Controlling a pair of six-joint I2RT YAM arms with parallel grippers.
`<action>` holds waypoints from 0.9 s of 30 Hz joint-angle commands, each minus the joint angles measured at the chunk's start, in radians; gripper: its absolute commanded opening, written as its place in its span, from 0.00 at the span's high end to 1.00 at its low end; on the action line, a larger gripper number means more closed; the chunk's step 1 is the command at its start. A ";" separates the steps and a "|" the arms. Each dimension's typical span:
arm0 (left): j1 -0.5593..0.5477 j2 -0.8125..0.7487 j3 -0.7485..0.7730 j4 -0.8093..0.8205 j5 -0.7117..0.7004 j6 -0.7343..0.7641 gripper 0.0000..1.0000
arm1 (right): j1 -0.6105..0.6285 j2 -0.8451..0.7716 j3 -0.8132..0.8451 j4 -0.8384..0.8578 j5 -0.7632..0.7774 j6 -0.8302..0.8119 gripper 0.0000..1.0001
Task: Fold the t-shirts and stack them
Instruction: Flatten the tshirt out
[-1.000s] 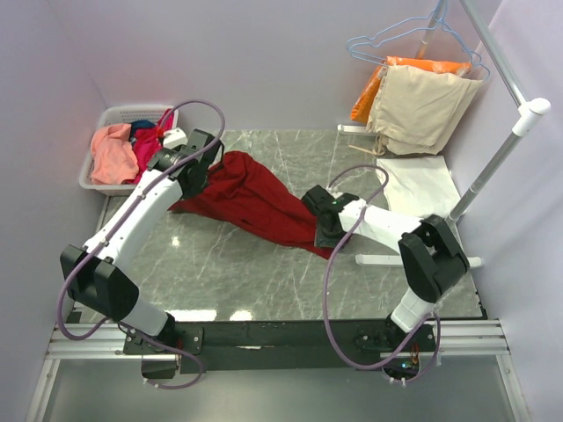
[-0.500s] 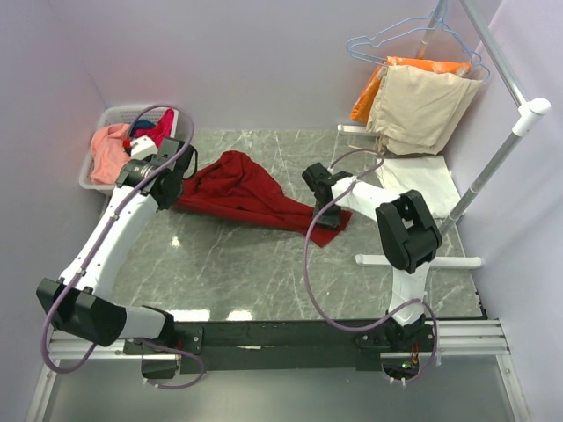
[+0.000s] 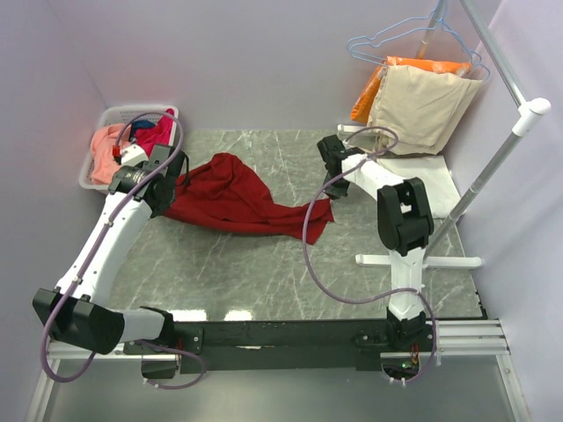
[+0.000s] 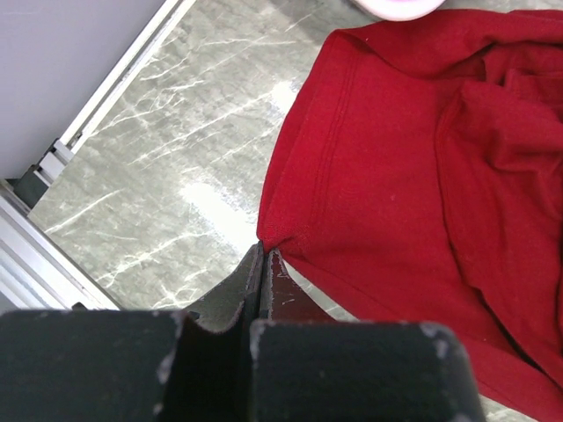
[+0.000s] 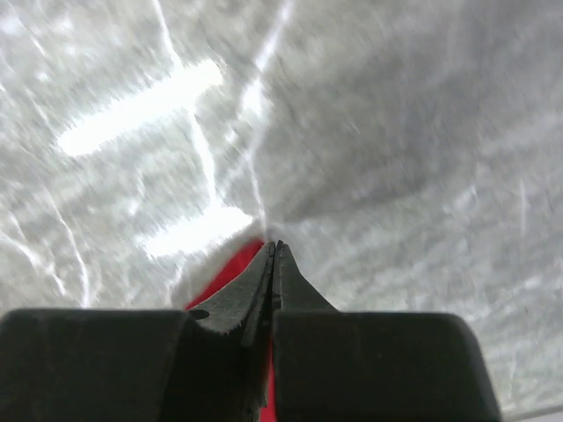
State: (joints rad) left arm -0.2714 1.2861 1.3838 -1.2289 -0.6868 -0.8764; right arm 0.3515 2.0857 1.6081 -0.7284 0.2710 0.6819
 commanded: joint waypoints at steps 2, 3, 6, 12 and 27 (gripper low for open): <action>0.012 -0.034 -0.009 -0.009 -0.028 0.022 0.99 | 0.006 0.053 0.098 -0.043 0.013 -0.042 1.00; 0.014 -0.034 -0.009 -0.007 -0.026 0.024 0.99 | 0.006 0.047 0.093 -0.046 0.010 -0.048 0.96; 0.017 -0.027 -0.008 0.000 -0.019 0.025 0.99 | 0.006 -0.021 0.009 -0.026 0.013 -0.056 0.79; 0.020 0.004 -0.011 0.031 0.007 0.034 0.99 | 0.006 -0.163 -0.177 0.003 0.045 -0.058 0.61; 0.020 0.070 -0.006 0.086 0.021 0.068 0.99 | 0.014 -0.335 -0.324 0.006 -0.022 -0.053 0.62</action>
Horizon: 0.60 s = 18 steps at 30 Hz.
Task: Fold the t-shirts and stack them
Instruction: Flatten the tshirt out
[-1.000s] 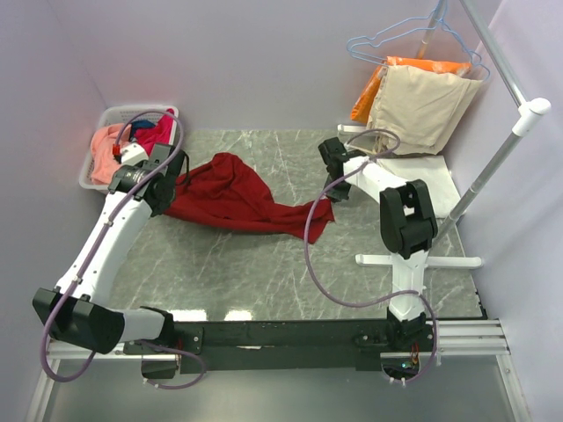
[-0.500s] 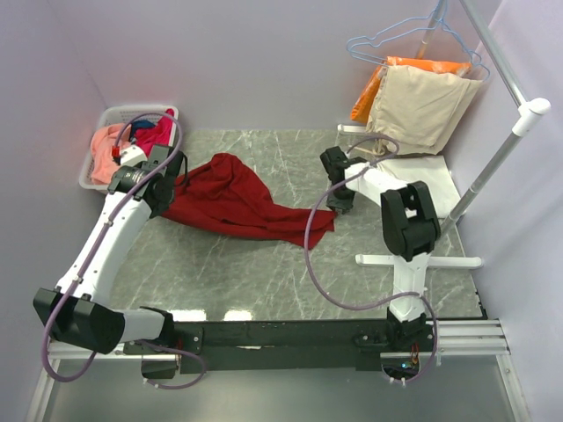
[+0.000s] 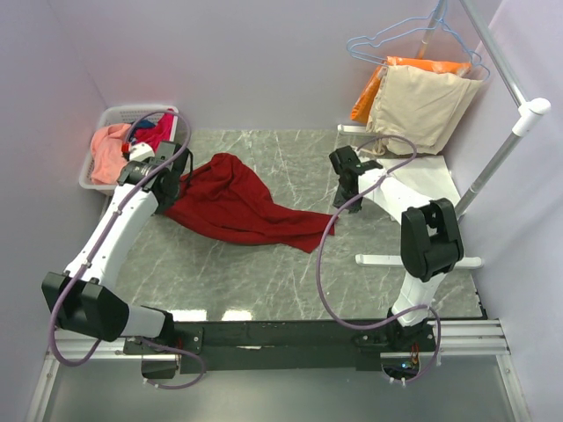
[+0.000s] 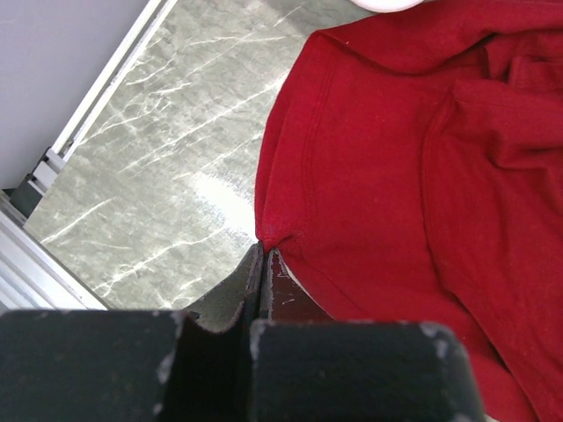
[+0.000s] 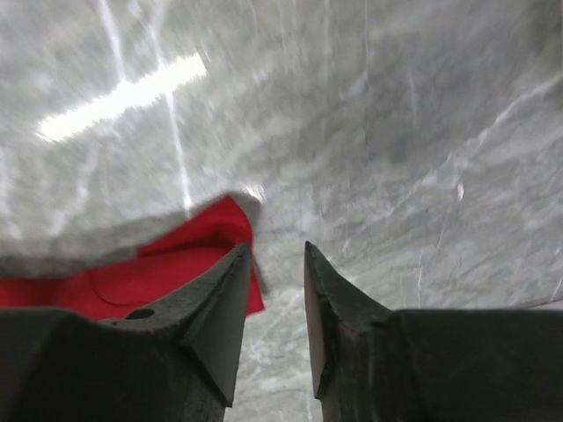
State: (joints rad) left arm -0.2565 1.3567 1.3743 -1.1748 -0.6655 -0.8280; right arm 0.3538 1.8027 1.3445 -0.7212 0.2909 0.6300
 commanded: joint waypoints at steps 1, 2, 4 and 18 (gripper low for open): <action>0.005 0.001 0.002 0.033 0.001 0.020 0.99 | 0.013 -0.058 -0.071 0.005 -0.065 -0.001 0.65; 0.003 0.005 0.002 0.035 0.003 0.020 0.99 | 0.014 -0.063 -0.080 0.009 -0.073 0.002 0.67; 0.005 0.009 0.003 0.037 0.003 0.021 0.99 | 0.027 -0.063 -0.099 0.016 -0.090 0.004 0.72; 0.010 0.033 0.003 0.044 0.003 0.024 0.99 | 0.094 0.009 -0.087 0.040 -0.159 0.004 0.68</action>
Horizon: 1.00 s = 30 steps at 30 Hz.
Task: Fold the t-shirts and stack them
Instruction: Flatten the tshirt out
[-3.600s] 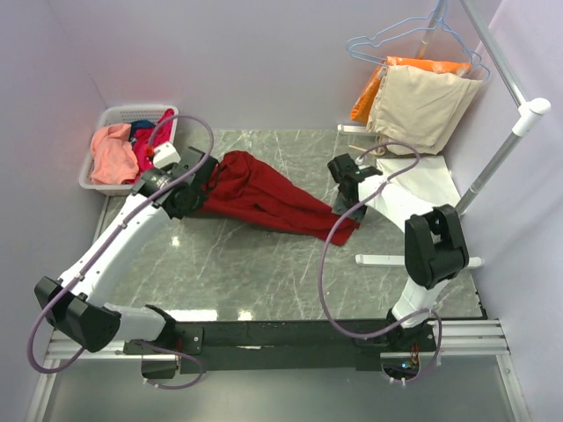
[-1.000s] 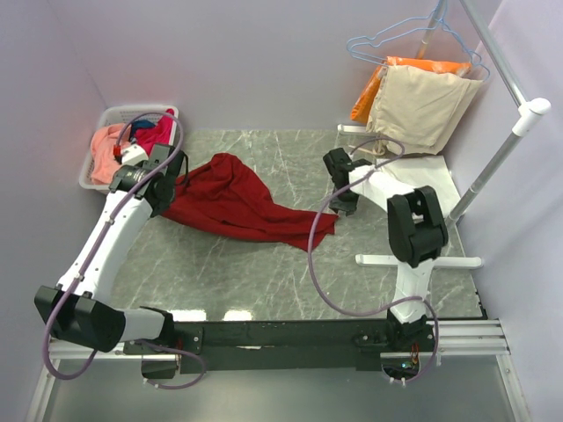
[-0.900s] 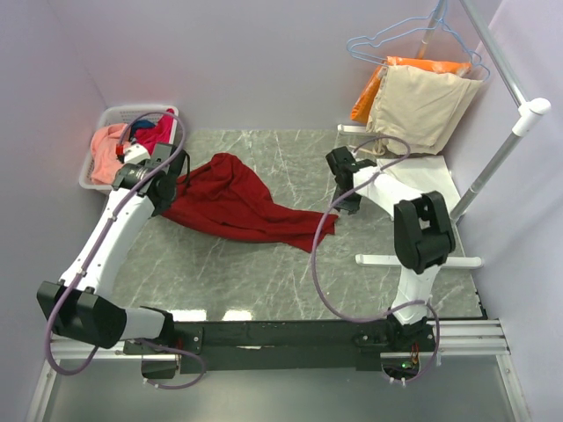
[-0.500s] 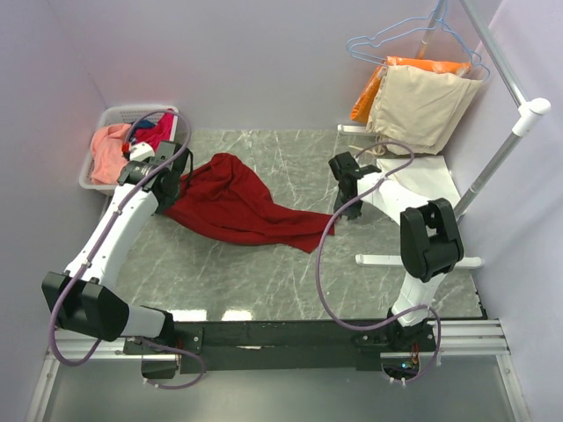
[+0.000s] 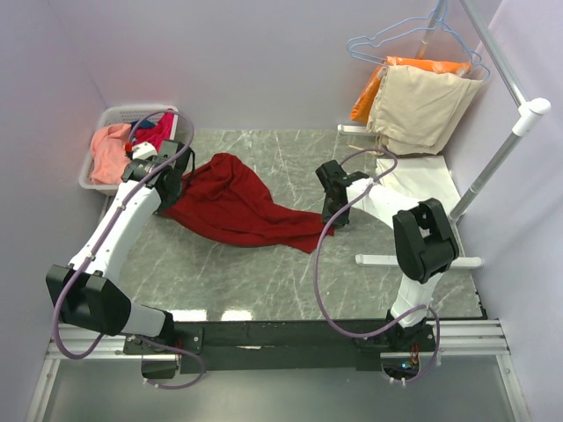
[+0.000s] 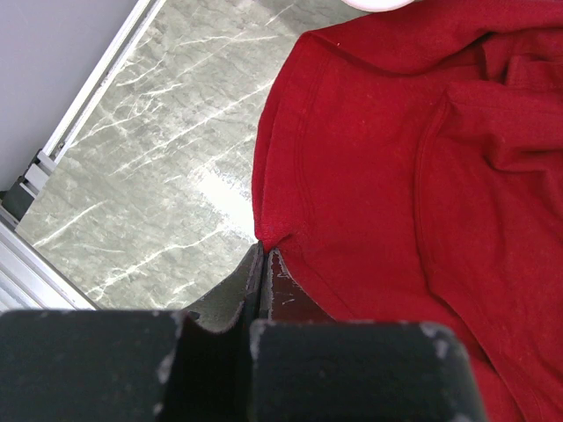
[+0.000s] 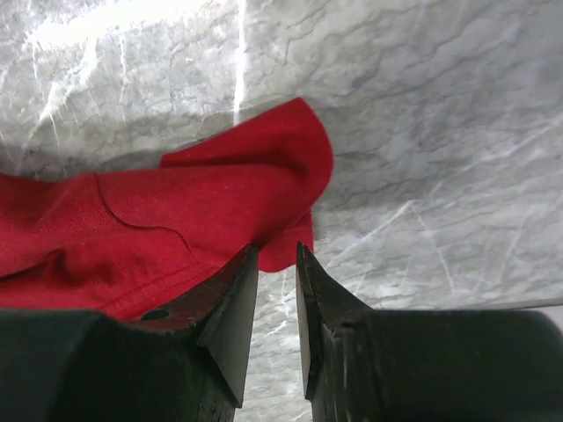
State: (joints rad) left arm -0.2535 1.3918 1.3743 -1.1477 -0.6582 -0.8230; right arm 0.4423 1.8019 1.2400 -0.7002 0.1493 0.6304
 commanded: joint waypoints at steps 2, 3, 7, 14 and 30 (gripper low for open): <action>0.008 0.001 0.003 0.017 -0.004 0.021 0.99 | 0.006 0.016 0.003 0.025 -0.017 0.005 0.69; 0.010 0.004 0.003 0.019 -0.003 0.021 0.99 | 0.006 0.019 0.000 0.030 -0.017 0.006 0.69; 0.013 0.009 0.005 0.020 0.000 0.024 0.99 | 0.006 0.036 -0.002 0.027 0.004 0.005 0.69; 0.016 0.016 0.003 0.022 0.006 0.028 0.99 | 0.006 0.048 0.007 -0.015 0.065 0.017 0.64; 0.020 0.006 -0.004 0.020 0.003 0.041 0.99 | -0.007 0.137 -0.059 0.100 -0.089 0.005 0.64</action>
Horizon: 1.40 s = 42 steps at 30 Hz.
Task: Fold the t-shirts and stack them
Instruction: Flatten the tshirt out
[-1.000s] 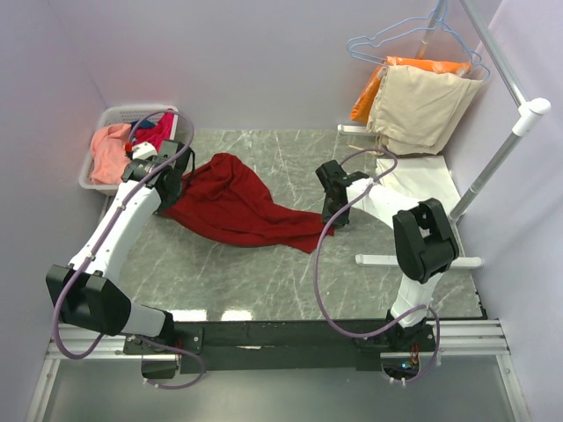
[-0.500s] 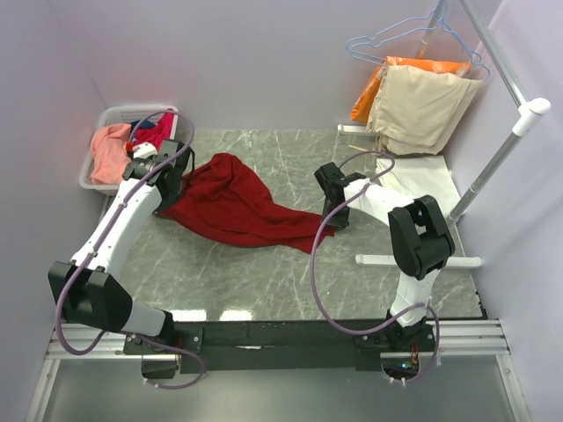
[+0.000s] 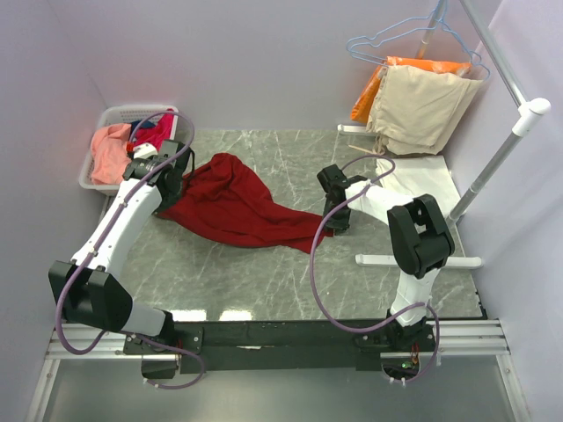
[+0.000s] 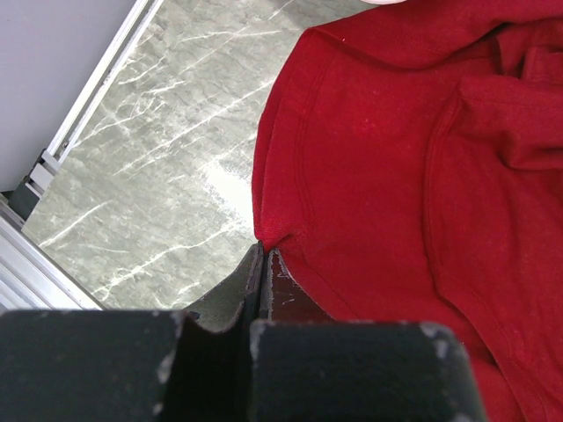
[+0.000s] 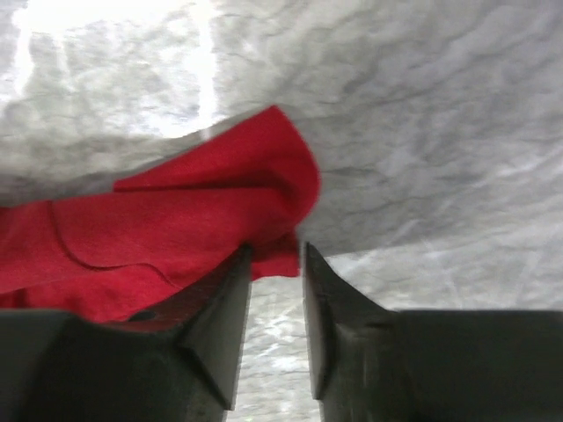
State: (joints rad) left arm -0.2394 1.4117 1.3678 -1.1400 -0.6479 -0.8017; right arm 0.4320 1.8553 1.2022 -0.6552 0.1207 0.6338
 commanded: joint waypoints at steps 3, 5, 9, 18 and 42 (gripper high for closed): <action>0.009 -0.017 0.005 0.011 -0.010 0.022 0.99 | 0.001 0.102 -0.027 0.068 -0.085 0.004 0.72; 0.012 -0.019 0.008 0.008 -0.013 0.024 0.99 | 0.001 0.111 -0.032 0.072 -0.105 0.003 0.78; 0.017 -0.026 0.010 0.006 -0.016 0.032 0.99 | 0.001 0.137 -0.032 0.068 -0.118 0.009 0.82; 0.029 -0.028 0.016 0.011 -0.015 0.047 0.99 | -0.001 0.082 -0.015 0.028 -0.064 0.026 1.00; 0.038 0.036 0.477 -0.023 -0.033 0.144 0.99 | -0.078 -0.372 0.563 -0.281 0.171 -0.040 1.00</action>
State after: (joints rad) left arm -0.2115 1.4326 1.6714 -1.1500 -0.6418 -0.7063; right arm 0.4118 1.5509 1.6543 -0.8684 0.2245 0.6292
